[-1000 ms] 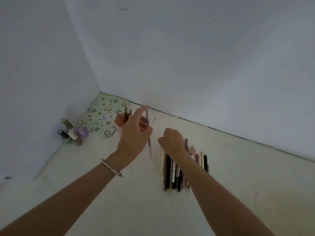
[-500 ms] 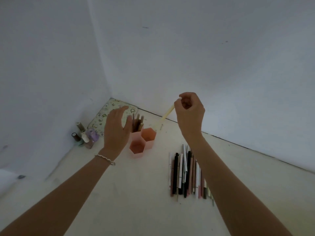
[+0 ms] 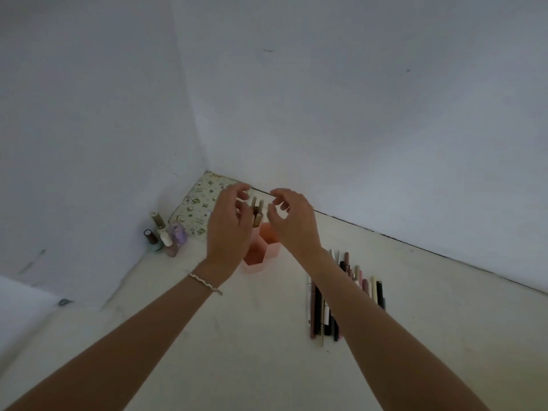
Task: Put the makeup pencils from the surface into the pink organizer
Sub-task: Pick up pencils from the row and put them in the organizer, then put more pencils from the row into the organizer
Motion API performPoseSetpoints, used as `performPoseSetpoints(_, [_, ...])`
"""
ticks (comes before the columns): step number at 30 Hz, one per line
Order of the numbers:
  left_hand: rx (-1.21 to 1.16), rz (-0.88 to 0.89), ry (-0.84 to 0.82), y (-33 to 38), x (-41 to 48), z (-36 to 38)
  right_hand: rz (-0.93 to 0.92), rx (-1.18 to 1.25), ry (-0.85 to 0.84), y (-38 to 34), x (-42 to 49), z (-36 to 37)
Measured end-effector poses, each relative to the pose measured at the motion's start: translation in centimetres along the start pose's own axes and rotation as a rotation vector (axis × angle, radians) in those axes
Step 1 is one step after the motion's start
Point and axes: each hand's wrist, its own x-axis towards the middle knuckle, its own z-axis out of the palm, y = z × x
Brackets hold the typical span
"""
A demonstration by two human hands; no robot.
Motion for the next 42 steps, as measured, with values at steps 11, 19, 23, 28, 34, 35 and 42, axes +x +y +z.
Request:
performPoseSetpoints(11, [0.417,-0.317,-0.772,0.6,-10.2,12.1,0.318,0.048,0.181,7.7,-3.5,-11.4])
performPoseSetpoints(19, [0.575,-0.389,-0.742,0.6,-11.2,14.5,0.464,0.029,0.227,13.0,-7.4,-15.2])
performPoseSetpoints(23, [0.541,-0.515,-0.771,0.2,-10.6,15.2,0.51,0.046,0.242,14.8,-8.4,-16.0])
performPoseSetpoints(28, [0.536,-0.436,-0.677,0.9,-9.4,15.1,0.662,-0.077,0.152,17.3,-9.6,-16.6])
performPoseSetpoints(34, [0.278,-0.254,-0.51,5.1,-8.2,16.0,0.926,-0.286,-0.282,19.6,-12.4,-13.8])
performPoseSetpoints(35, [0.241,-0.242,-0.511,5.6,-8.3,16.2,0.938,-0.289,-0.267,19.7,-12.8,-13.1])
performPoseSetpoints(42, [0.09,-0.259,-0.469,6.7,-8.7,16.3,0.944,-0.216,-0.152,19.2,-12.6,-11.4])
